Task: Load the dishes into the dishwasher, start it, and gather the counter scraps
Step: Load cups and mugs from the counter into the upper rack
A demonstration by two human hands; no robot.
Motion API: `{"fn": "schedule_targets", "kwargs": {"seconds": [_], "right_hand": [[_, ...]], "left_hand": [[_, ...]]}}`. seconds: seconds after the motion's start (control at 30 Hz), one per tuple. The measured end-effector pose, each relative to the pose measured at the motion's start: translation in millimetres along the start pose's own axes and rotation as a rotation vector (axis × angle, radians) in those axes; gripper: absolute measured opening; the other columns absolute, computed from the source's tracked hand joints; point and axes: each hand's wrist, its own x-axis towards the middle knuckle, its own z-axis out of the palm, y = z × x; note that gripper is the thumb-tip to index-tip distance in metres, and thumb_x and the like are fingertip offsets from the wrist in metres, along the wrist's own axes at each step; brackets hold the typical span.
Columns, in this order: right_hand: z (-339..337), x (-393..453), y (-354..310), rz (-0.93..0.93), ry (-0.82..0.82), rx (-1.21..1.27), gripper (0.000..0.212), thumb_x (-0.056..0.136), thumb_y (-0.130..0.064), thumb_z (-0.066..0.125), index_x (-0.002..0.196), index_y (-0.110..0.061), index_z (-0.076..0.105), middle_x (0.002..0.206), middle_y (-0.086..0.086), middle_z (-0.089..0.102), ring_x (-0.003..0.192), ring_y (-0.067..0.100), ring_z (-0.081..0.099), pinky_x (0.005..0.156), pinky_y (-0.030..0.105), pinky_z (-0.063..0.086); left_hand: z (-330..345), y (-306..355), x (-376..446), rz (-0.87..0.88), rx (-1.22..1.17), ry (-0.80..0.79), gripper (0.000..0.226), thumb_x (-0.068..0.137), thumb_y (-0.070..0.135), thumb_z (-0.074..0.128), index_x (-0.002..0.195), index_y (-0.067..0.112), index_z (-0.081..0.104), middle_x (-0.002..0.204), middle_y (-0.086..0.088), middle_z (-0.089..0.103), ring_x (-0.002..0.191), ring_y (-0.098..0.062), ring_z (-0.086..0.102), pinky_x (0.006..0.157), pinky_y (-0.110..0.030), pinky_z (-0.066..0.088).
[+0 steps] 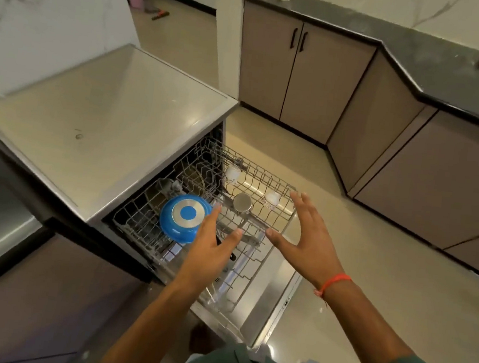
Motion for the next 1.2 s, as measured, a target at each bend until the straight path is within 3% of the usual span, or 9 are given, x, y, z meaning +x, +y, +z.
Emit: {"fn": "schedule_targets", "kwargs": {"seconds": [0.17,0.3,0.4,0.63,1.0,1.2], "right_hand": [[-13,18,35,-0.106,-0.132,-0.003,0.093,0.084,-0.072,0.060,0.158,-0.041,0.013,0.168,-0.006,0.007,0.154,0.014,0.009,0.121,0.032,0.014],[-33,31,66,-0.198,-0.252,0.030,0.093,0.085,-0.068,0.061,0.159,-0.038,0.013,0.168,-0.005,0.006,0.154,0.015,0.006,0.123,0.036,0.013],[-49,41,83,-0.272,-0.321,0.017,0.094,0.085,-0.070,0.059,0.160,-0.036,0.012,0.169,-0.003,0.005,0.155,0.017,0.004,0.125,0.041,0.014],[-86,59,89,-0.441,-0.376,0.016,0.094,0.086,-0.066,0.063,0.160,-0.035,0.013,0.168,-0.001,0.008,0.154,0.017,0.009,0.122,0.034,0.015],[-64,74,63,-0.538,-0.436,-0.018,0.095,0.085,-0.070,0.060,0.159,-0.038,0.011,0.168,-0.005,0.006,0.154,0.015,0.009,0.118,0.031,0.012],[-53,80,64,-0.549,-0.466,-0.059,0.093,0.086,-0.069,0.060,0.159,-0.041,0.009,0.169,-0.003,0.006,0.154,0.017,0.009,0.121,0.037,0.014]], "left_hand": [[33,10,-5,-0.034,0.034,0.140,0.073,0.098,0.047,0.058,0.158,0.036,0.019,0.166,0.008,0.018,0.150,-0.017,0.023,0.122,-0.047,0.027],[74,26,-17,-0.099,0.020,0.269,0.084,0.087,0.064,0.058,0.157,0.046,0.015,0.167,0.004,0.018,0.149,-0.021,0.029,0.118,-0.053,0.034],[103,40,-24,-0.127,0.046,0.352,0.081,0.096,0.052,0.059,0.160,0.036,0.013,0.168,0.003,0.014,0.152,-0.020,0.022,0.122,-0.050,0.026],[149,66,-41,-0.112,0.067,0.477,0.083,0.097,0.045,0.061,0.161,0.027,0.013,0.168,0.003,0.012,0.153,-0.016,0.015,0.121,-0.040,0.020],[133,46,-42,-0.154,-0.013,0.571,0.085,0.095,0.048,0.063,0.160,0.034,0.011,0.169,0.003,0.008,0.154,-0.019,0.012,0.123,-0.054,0.020],[122,34,-32,-0.155,-0.045,0.573,0.084,0.095,0.047,0.062,0.160,0.033,0.012,0.169,0.003,0.008,0.155,-0.020,0.011,0.123,-0.055,0.019]]}}
